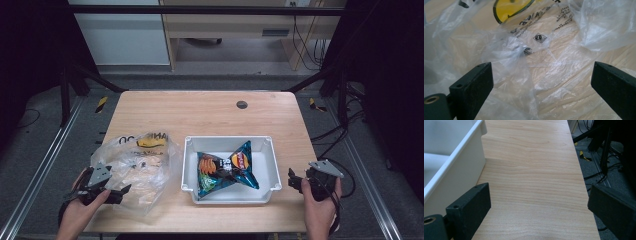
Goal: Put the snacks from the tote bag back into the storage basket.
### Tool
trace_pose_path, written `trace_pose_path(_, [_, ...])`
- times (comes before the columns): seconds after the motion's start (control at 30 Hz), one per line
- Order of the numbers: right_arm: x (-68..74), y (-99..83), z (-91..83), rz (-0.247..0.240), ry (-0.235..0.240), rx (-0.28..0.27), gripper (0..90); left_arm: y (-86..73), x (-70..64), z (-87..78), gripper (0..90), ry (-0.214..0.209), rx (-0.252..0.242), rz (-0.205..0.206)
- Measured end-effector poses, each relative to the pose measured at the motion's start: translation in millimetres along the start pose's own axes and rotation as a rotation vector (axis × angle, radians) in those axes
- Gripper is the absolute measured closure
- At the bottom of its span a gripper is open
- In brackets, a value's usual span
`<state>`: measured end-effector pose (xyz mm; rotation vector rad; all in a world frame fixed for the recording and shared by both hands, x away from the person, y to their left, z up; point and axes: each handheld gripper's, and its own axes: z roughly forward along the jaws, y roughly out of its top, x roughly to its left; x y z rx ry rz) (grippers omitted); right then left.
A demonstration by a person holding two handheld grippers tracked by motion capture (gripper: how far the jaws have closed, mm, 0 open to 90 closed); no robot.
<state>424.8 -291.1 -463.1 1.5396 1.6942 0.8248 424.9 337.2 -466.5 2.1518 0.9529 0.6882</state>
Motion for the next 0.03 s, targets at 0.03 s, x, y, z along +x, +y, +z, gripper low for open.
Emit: trace_pose_path(0.03, [-0.2, 0.1, 0.0, 0.003, 0.003, 0.002, 5.2, 0.0, 0.2, -0.8, 3.9, 0.003, -0.002, -0.002])
